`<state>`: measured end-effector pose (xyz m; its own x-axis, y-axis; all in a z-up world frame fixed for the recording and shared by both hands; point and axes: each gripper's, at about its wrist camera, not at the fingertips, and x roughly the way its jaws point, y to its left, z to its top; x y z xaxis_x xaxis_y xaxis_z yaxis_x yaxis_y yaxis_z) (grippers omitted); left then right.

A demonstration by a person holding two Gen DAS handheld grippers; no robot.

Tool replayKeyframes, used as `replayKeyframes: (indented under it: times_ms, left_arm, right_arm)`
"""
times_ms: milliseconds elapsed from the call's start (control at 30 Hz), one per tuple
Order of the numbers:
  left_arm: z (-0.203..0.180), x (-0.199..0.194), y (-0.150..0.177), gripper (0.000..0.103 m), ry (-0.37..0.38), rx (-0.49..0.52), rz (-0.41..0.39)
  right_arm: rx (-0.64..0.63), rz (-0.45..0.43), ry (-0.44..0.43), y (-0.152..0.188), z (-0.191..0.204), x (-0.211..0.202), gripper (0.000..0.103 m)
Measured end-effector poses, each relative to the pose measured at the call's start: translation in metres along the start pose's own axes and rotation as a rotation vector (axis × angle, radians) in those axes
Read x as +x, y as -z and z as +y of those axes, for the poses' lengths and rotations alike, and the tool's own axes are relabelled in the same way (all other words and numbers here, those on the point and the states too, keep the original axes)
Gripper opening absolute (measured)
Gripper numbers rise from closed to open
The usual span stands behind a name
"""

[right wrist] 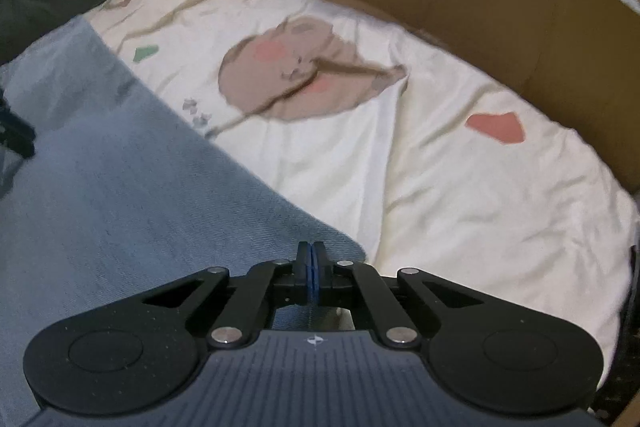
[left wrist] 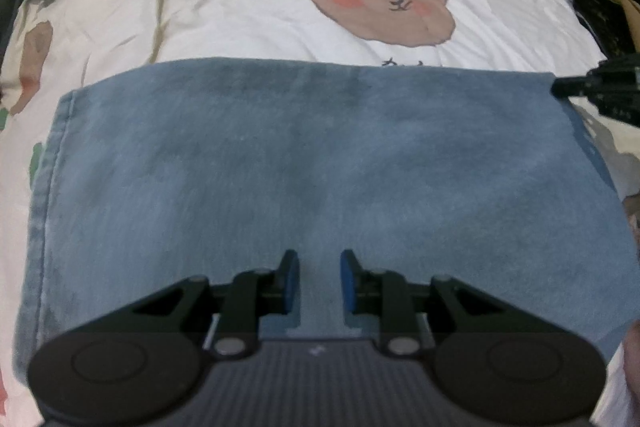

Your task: Fold clothes

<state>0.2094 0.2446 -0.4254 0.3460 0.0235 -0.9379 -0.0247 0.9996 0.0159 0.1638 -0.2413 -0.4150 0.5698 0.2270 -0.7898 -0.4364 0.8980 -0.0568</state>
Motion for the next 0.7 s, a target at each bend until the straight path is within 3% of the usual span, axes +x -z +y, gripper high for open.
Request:
replayKeyframes:
  times_ms: [300,433,700]
  left_arm:
    - [-0.008,-0.003,0.015,0.029,0.006,-0.054,0.022]
    - [-0.007,0.002,0.016,0.031,0.004,-0.107,0.029]
    - [-0.027,0.002,0.012,0.033,0.028,-0.089,0.036]
  right_arm:
    - [0.041,0.028,0.046,0.005,-0.006,0.002,0.003]
    - [0.033,0.057,0.043,0.011,-0.005,0.006,0.006]
    - [0.047,0.098,-0.012,0.023,-0.006,-0.008,0.005]
